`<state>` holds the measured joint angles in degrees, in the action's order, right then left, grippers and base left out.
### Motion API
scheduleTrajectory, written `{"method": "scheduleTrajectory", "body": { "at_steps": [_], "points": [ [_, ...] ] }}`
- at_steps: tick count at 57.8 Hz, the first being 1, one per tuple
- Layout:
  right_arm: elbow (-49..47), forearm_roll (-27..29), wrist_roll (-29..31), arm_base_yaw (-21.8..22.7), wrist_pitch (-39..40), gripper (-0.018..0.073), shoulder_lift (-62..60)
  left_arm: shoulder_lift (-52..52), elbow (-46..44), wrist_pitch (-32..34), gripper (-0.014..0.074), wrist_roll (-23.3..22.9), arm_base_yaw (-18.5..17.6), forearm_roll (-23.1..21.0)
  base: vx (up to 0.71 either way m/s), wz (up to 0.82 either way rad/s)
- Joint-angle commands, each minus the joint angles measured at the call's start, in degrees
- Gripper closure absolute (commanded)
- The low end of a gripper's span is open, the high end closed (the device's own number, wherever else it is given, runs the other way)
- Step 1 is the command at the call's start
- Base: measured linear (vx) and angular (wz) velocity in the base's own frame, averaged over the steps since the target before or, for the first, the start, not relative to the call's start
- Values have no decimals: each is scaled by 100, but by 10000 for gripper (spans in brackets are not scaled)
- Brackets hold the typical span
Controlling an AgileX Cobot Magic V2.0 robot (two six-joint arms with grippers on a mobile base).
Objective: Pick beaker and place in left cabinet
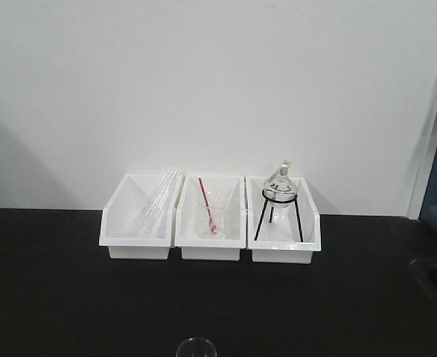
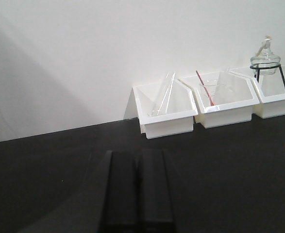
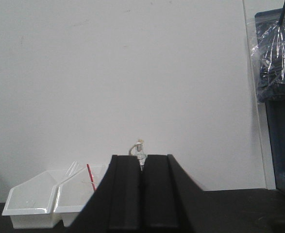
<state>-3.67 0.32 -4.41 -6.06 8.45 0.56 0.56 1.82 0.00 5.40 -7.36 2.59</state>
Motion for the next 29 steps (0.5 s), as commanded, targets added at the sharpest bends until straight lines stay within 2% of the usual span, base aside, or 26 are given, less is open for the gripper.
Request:
{"method": "scheduleTrajectory", "body": {
  "at_steps": [1,19,29],
  "points": [
    [-486,-32,40,28,67,560,401,106,90,428,595,-15,-3,-18,0,0],
    [-641,-32,43,28,464,547,2224,106,90,428,595,-15,-3,-18,0,0],
    [-641,-32,47,28,1532,524,3552,106,90,428,595,-15,-3,-18,0,0]
  ]
}}
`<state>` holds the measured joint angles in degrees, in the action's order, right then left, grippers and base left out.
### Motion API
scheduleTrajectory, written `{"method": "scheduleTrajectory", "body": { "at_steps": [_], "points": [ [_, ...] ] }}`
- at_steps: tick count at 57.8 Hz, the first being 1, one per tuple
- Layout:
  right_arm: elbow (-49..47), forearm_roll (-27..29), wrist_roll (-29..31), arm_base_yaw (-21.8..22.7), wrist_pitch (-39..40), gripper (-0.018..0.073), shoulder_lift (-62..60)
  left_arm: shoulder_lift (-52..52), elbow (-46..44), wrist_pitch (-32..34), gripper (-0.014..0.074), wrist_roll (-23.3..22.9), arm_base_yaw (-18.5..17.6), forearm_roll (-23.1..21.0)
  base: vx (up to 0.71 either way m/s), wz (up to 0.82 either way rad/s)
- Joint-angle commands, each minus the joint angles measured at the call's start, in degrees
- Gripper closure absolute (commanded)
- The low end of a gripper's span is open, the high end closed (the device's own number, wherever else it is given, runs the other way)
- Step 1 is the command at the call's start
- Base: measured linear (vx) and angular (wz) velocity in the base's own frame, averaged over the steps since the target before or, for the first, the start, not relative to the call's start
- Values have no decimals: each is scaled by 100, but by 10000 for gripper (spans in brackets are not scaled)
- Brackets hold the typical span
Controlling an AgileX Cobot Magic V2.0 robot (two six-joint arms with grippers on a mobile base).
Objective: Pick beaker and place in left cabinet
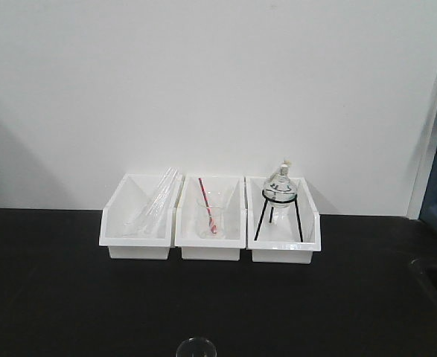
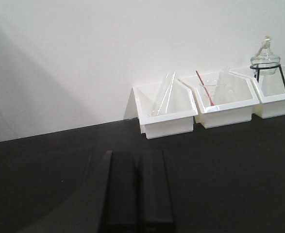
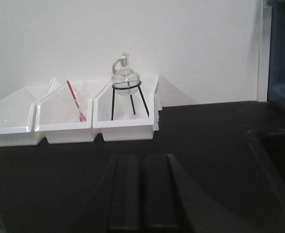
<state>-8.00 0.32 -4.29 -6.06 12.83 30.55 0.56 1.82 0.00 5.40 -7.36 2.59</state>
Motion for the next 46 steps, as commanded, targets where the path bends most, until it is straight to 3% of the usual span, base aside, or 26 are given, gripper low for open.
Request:
{"method": "scheduleTrajectory", "body": {
  "at_steps": [1,14,24,37,46],
  "points": [
    [-208,-32,35,28,1203,522,657,106,90,428,595,-15,-3,-18,0,0],
    [-208,36,30,28,2747,486,2026,106,90,428,595,-15,-3,-18,0,0],
    [-208,414,30,28,3009,419,2731,106,90,428,595,-15,-3,-18,0,0],
    [-208,968,51,28,3367,186,3262,106,90,428,595,-15,-3,-18,0,0],
    [-208,1005,39,28,4420,15,3495,106,90,428,595,-15,-3,-18,0,0]
  ]
}}
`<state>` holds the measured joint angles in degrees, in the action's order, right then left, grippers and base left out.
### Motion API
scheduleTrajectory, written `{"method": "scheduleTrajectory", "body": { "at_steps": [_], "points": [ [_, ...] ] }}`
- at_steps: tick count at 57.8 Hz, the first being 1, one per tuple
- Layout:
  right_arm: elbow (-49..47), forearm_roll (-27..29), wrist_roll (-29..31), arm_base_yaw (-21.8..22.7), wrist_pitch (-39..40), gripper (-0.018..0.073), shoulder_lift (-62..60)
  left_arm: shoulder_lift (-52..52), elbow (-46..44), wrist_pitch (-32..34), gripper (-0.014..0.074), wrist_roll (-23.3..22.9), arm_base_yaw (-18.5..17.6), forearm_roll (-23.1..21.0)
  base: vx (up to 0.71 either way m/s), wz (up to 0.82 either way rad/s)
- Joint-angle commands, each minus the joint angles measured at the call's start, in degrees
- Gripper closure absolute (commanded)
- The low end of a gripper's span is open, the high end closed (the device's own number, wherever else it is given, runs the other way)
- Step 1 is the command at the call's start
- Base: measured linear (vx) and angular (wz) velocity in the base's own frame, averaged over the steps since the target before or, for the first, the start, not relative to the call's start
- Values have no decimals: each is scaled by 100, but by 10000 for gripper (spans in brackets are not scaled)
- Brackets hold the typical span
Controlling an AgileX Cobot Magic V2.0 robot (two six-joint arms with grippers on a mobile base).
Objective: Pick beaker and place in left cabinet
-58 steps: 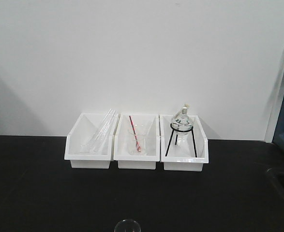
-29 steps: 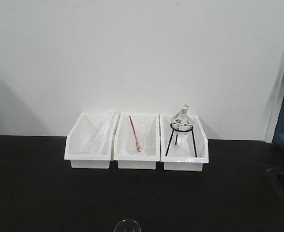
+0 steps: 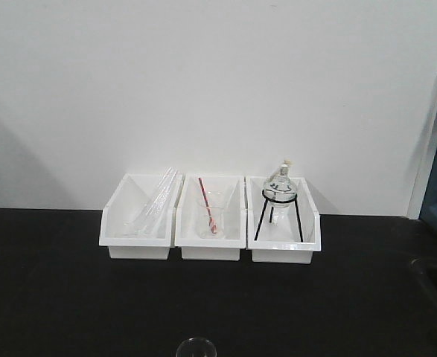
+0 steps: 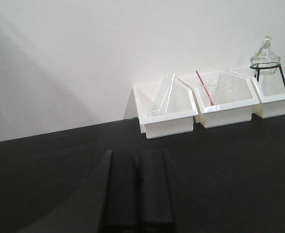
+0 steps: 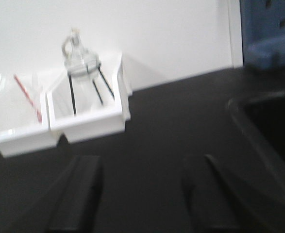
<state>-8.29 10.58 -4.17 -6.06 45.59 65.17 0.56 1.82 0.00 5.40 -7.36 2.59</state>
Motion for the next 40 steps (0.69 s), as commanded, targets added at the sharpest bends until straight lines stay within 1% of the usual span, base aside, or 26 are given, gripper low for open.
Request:
{"method": "scheduleTrajectory", "body": {
  "at_steps": [1,3,5,7,9,10,12,13,19,21,22,25,28,35,40],
  "points": [
    [-180,-21,27,28,1243,8,56,106,90,428,595,-15,-3,-18,0,0],
    [-180,-46,-26,28,1452,-3,102,106,90,428,595,-15,-3,-18,0,0],
    [-180,-207,-33,28,1545,-9,141,106,90,428,595,-15,-3,-18,0,0],
    [-192,-521,-19,28,1520,-9,180,106,90,428,595,-15,-3,-18,0,0],
    [-210,-1021,0,28,1409,-8,224,106,90,428,595,-15,-3,-18,0,0],
    [-223,-1404,22,28,1341,-9,248,106,90,428,595,-15,-3,-18,0,0],
    [-263,-1989,29,28,1190,-9,293,106,90,428,595,-15,-3,-18,0,0],
    [-309,-2469,28,28,1074,-8,338,106,90,428,595,-15,-3,-18,0,0],
    [-628,-4284,-10,-144,589,-8,577,106,90,428,595,-15,-3,-18,0,0],
    [-738,-4678,-26,-280,431,-8,693,106,90,428,595,-15,-3,-18,0,0],
    [-795,-4770,-26,-343,376,-8,743,106,90,428,595,-15,-3,-18,0,0],
    [-997,-4843,-26,-600,192,-8,937,106,90,428,595,-15,-3,-18,0,0],
    [-1223,-4673,-20,-887,40,-8,1172,106,90,428,595,-15,-3,-18,0,0],
    [-1818,-3779,13,-1587,-233,-8,1879,106,90,428,595,-15,-3,-18,0,0],
    [-2168,-3192,17,-1963,-281,-8,2411,106,90,428,595,-15,-3,-18,0,0]
  ]
}}
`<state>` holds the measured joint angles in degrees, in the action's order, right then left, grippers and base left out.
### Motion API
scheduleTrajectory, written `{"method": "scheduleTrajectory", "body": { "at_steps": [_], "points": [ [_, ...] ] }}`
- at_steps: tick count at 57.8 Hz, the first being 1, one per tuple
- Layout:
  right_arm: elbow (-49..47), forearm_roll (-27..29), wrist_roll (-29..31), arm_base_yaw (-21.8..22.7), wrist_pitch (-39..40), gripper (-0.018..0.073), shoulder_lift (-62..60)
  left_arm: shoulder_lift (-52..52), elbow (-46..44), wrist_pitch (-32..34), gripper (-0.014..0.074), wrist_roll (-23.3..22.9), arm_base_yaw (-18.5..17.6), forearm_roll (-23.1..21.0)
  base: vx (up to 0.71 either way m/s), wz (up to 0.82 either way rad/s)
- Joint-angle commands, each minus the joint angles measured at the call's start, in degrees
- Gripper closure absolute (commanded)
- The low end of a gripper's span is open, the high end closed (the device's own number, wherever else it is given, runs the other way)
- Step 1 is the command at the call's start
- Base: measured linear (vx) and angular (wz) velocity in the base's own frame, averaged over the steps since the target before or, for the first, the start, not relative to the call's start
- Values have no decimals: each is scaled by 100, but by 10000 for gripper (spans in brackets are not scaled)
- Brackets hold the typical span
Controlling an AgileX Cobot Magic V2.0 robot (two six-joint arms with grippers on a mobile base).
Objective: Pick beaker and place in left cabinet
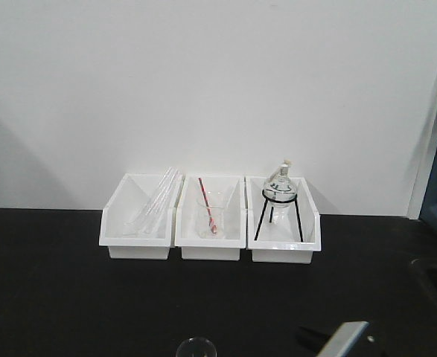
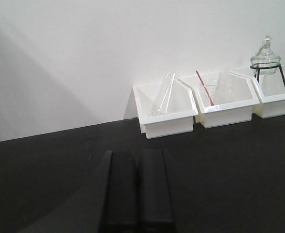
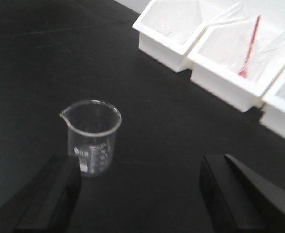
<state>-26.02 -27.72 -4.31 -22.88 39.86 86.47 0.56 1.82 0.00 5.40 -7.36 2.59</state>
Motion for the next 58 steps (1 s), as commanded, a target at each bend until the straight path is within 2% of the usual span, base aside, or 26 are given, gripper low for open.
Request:
{"method": "scheduleTrajectory", "body": {
  "at_steps": [1,6,15,22,42,58],
  "points": [
    [-442,710,31,-336,293,-8,362,106,90,428,595,-15,-3,-18,0,0],
    [-672,985,31,-627,330,-8,789,106,90,428,595,-15,-3,-18,0,0],
    [-906,975,38,-1014,364,-8,1236,106,90,428,595,-15,-3,-18,0,0],
    [-1018,975,38,-1141,375,-9,1445,106,90,428,595,-15,-3,-18,0,0],
    [-1578,1131,54,-1142,911,-8,2184,106,90,428,595,-15,-3,-18,0,0],
    [-2345,1124,54,-1142,943,-8,2887,106,90,428,595,-15,-3,-18,0,0]
  ]
}}
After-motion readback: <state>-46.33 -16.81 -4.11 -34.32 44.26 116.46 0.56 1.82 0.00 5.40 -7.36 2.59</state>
